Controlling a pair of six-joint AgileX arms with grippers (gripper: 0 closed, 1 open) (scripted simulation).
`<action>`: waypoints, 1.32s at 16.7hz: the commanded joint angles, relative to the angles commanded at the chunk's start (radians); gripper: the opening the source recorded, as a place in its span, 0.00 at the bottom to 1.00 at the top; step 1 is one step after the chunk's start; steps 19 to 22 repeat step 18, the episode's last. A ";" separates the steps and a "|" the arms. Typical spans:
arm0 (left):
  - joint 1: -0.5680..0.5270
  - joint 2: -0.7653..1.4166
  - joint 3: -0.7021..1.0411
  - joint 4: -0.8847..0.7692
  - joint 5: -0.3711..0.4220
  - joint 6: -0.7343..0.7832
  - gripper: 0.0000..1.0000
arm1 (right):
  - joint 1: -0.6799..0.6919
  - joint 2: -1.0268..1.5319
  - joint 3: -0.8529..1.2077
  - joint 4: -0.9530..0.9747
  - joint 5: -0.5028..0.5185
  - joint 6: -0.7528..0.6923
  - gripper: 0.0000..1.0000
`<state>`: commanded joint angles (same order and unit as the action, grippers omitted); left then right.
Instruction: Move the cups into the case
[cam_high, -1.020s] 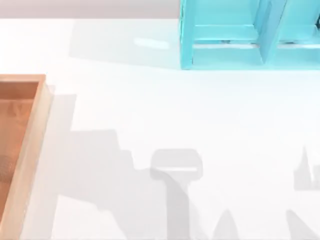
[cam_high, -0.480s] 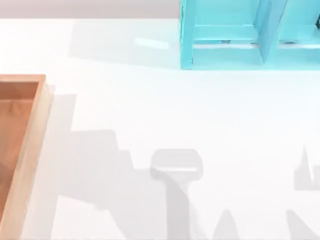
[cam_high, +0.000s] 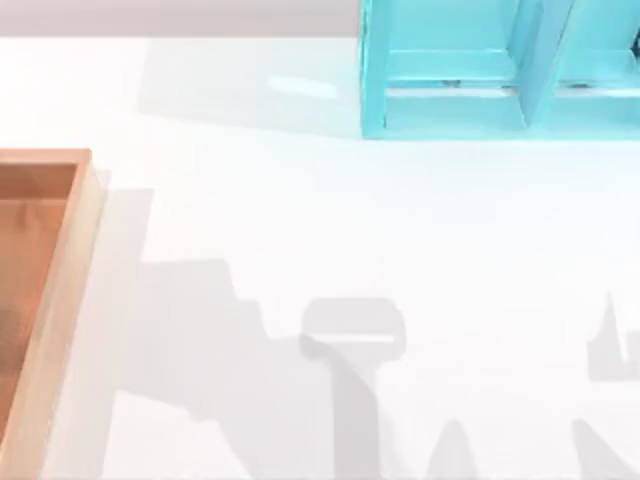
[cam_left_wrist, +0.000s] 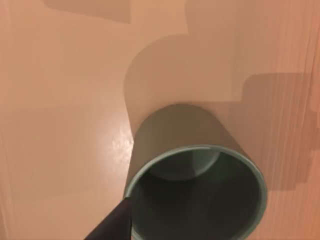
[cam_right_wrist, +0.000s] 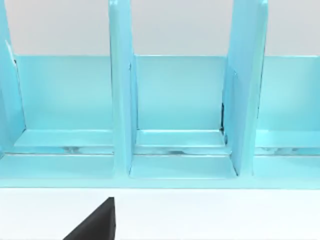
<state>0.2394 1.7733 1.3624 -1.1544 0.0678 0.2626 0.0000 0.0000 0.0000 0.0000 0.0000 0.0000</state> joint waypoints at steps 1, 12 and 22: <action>0.000 0.000 0.000 0.000 0.000 0.000 1.00 | 0.000 0.000 0.000 0.000 0.000 0.000 1.00; -0.004 0.017 0.231 -0.223 0.000 0.001 1.00 | 0.000 0.000 0.000 0.000 0.000 0.000 1.00; -0.007 0.011 0.412 -0.400 0.000 -0.005 1.00 | 0.000 0.000 0.000 0.000 0.000 0.000 1.00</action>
